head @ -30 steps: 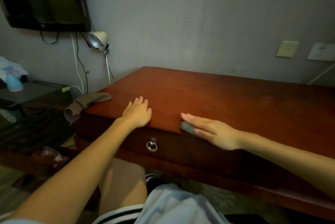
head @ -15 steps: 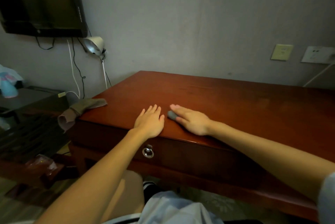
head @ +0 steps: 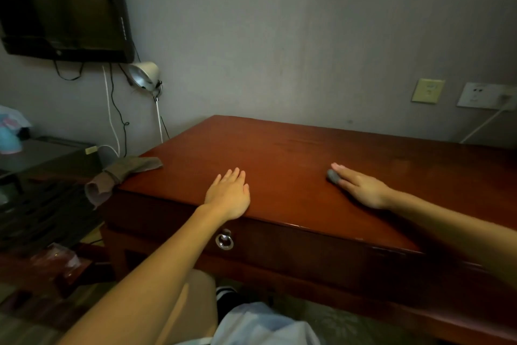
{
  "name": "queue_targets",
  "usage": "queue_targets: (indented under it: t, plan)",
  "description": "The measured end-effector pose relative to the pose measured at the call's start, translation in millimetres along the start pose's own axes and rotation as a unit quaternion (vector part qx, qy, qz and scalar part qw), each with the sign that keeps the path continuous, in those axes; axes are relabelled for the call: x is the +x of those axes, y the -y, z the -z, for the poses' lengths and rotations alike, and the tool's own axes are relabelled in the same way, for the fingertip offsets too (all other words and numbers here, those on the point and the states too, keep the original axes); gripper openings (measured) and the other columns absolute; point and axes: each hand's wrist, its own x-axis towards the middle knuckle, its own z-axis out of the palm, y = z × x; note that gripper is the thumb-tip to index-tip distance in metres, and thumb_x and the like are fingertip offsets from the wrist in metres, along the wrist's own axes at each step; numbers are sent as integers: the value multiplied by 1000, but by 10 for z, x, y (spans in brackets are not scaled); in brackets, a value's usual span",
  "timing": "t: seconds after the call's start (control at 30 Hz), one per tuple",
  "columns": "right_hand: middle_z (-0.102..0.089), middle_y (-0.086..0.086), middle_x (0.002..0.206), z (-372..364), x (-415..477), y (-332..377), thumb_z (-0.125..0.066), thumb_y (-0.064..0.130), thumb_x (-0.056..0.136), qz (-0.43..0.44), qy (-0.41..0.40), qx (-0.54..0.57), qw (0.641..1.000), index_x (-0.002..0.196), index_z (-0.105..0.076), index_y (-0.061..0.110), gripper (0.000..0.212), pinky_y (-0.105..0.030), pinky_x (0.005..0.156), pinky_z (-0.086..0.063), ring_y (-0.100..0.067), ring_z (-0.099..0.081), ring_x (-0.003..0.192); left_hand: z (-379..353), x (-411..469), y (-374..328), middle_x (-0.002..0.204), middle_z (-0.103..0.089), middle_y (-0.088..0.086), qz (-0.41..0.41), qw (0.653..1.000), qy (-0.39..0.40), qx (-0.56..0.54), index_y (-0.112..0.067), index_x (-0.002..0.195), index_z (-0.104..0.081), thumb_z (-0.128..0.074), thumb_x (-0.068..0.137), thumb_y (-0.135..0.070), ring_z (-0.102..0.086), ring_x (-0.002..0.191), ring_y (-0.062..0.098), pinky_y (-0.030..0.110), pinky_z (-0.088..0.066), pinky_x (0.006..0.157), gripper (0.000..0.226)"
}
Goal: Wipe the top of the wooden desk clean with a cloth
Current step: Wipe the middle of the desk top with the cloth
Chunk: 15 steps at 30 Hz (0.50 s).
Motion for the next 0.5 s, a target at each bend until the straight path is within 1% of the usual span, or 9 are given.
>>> queue_targets:
  t: [0.1,0.2,0.27,0.37,0.43,0.5]
  plan:
    - [-12,0,159,-44,471,257,-17,51,100,-22,-17,-7,1000,152,-13,18,62,-30,117,-11,-14,-14,146,4,-5,-2,161,-4,3,-1,1000,-1,0,-12,154,-9,-16,104,-29,-3,148,16,34,-3,121,53]
    - [-12,-1,160,-148,751,678,-15,53,100,-2,-15,-6,1000,152,-14,16,64,-28,117,-10,-15,-14,146,8,-13,2,161,-5,2,-2,1000,-3,-5,-13,154,-10,-17,104,-29,-4,148,16,33,-3,121,53]
    - [-12,2,159,-244,773,955,-19,49,101,38,-2,-6,999,152,-15,19,60,-27,117,-10,-14,-15,146,10,-9,8,161,-6,2,-2,1000,-11,-2,-13,154,-11,-19,104,-29,-5,148,15,33,-4,121,53]
    - [-11,4,159,-364,502,1195,-27,36,103,138,21,-21,990,152,-11,20,54,-22,115,-7,-10,-11,146,-7,6,15,161,-8,2,1,1000,-19,-2,-12,153,-14,-20,104,-27,-7,148,15,33,-5,120,52]
    - [-10,9,158,-392,194,1157,-29,32,103,195,27,-19,980,152,-11,21,53,-15,112,-4,-4,-9,145,-12,15,15,161,-8,2,3,1000,-18,-4,-12,153,-14,-21,104,-27,-7,148,15,32,-4,120,52]
    - [-9,17,155,-354,-85,975,-31,31,103,218,38,-2,975,152,-11,25,53,-10,111,-2,5,-5,141,-11,17,15,161,-8,2,3,1000,-17,-6,-12,153,-14,-20,104,-26,-6,148,15,32,-4,120,52]
